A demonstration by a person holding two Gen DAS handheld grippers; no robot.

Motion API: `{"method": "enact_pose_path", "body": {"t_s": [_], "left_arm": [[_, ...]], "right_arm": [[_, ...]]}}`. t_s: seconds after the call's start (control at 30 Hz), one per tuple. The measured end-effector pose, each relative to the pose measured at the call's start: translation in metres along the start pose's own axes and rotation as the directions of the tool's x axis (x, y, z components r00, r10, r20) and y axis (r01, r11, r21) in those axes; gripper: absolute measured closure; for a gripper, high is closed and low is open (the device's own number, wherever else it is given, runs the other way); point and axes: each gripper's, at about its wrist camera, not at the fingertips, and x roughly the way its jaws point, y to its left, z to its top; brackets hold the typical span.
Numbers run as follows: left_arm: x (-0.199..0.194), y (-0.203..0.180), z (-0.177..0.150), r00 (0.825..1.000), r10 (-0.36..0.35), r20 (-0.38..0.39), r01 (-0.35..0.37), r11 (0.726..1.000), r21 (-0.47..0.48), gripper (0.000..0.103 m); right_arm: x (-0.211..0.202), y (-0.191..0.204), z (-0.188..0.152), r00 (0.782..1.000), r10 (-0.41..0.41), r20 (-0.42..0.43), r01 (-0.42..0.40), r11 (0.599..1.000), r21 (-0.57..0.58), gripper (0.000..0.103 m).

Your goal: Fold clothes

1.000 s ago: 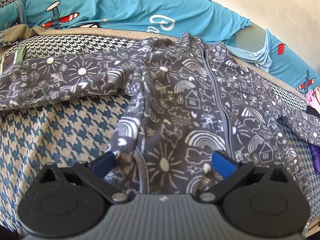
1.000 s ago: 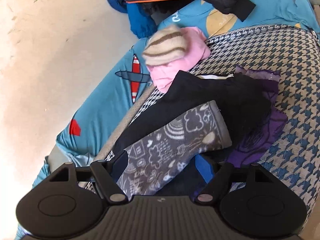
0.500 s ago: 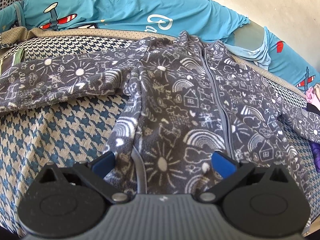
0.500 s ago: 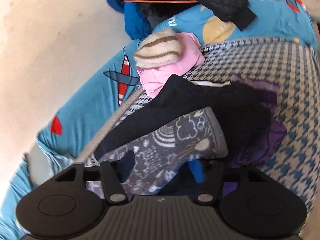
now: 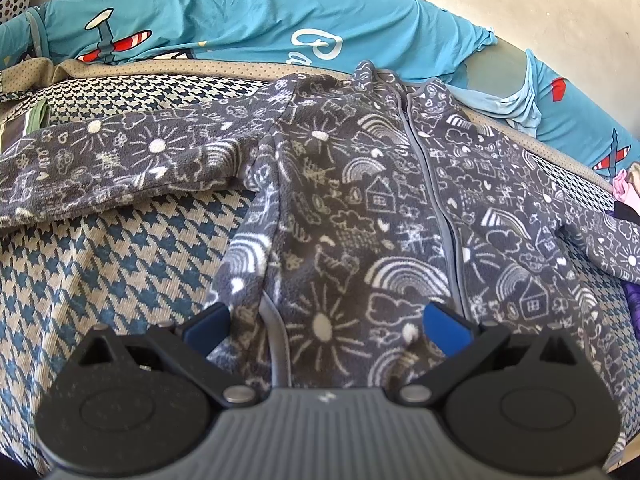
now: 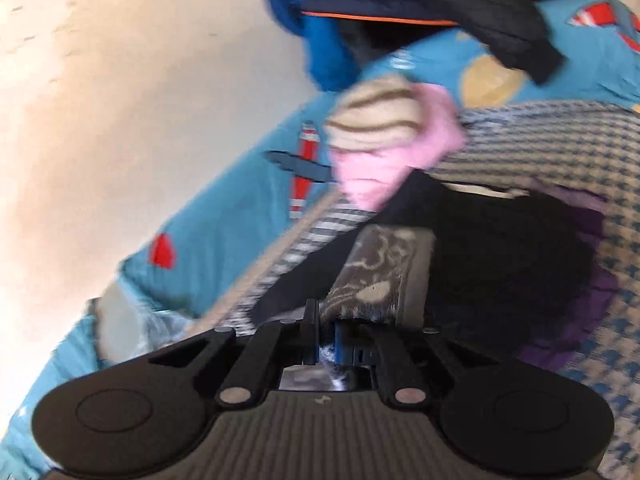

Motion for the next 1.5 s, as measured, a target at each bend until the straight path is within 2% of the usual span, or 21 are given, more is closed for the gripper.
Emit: {"method": "enact_pose_path", "body": {"t_s": [0.2, 0.37, 0.8, 1.2, 1.37, 1.5], "left_arm": [[0.003, -0.002, -0.002, 1.0, 0.002, -0.006, -0.002, 1.0, 0.003, 0.0], [0.007, -0.004, -0.005, 1.0, 0.008, -0.009, -0.008, 1.0, 0.011, 0.0], [0.008, -0.001, -0.003, 1.0, -0.01, -0.017, 0.01, 1.0, -0.011, 0.0], [0.009, 0.007, 0.001, 0.999, -0.042, -0.027, 0.04, 0.997, -0.068, 0.0], [0.007, 0.007, 0.003, 0.999, -0.035, -0.011, 0.034, 0.997, -0.069, 0.0], [0.002, 0.01, 0.006, 1.0, -0.003, 0.022, 0.004, 0.997, -0.072, 0.0]], "right_arm": [[0.009, 0.04, -0.014, 0.985, 0.171, -0.026, -0.172, 0.984, -0.043, 0.095], [0.024, 0.073, -0.031, 0.97, 0.233, -0.07, -0.238, 0.969, -0.069, 0.095], [0.049, 0.124, -0.068, 0.935, 0.321, -0.149, -0.338, 0.936, -0.1, 0.095], [0.069, 0.163, -0.102, 0.887, 0.406, -0.221, -0.437, 0.891, -0.121, 0.095], [0.076, 0.181, -0.118, 0.86, 0.442, -0.254, -0.483, 0.867, -0.127, 0.095], [0.077, 0.2, -0.134, 0.829, 0.48, -0.287, -0.538, 0.824, -0.178, 0.095]]}}
